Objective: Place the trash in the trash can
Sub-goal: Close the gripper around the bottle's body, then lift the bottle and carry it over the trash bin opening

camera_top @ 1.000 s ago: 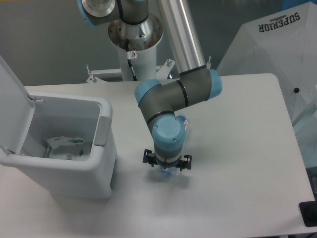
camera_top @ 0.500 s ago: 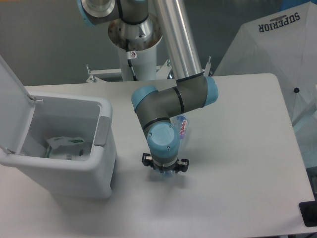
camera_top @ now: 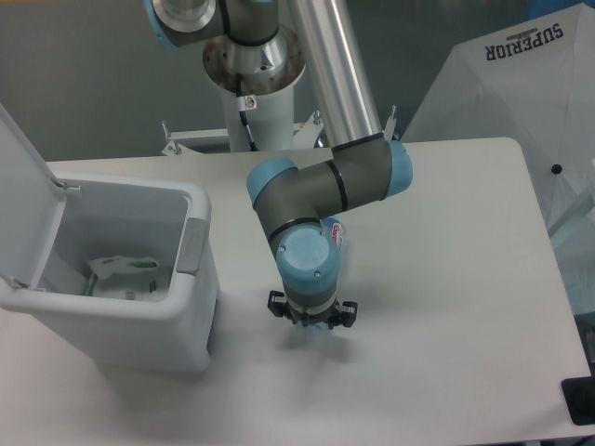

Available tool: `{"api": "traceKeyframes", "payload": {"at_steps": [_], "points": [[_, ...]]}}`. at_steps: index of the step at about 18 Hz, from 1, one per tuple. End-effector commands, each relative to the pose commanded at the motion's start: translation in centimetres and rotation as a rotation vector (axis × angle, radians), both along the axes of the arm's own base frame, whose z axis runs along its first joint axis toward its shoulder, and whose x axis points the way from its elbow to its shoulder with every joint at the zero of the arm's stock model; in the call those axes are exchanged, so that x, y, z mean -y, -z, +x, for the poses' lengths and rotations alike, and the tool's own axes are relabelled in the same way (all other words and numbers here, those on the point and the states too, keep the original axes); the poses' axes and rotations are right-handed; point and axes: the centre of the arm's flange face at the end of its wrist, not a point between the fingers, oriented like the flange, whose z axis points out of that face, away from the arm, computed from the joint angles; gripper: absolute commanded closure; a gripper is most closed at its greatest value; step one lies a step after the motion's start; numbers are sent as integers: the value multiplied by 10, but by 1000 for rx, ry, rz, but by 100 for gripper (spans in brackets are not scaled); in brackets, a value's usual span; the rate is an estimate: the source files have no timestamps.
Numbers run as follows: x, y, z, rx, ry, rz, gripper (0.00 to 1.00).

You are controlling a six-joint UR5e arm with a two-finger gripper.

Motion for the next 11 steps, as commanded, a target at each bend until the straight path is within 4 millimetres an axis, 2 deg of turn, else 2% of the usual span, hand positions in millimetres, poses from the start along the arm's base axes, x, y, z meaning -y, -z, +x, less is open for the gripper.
{"api": "traceKeyframes", "payload": {"at_steps": [1, 3, 5, 6, 11], "points": [[0, -26, -2, -10, -6, 44, 44], [0, -58, -8, -8, -15, 127, 44], [2, -99, -16, -9, -26, 226, 44], [6, -133, -21, -8, -41, 308, 44], [8, -230, -26, 5, -102, 550, 44]]}}
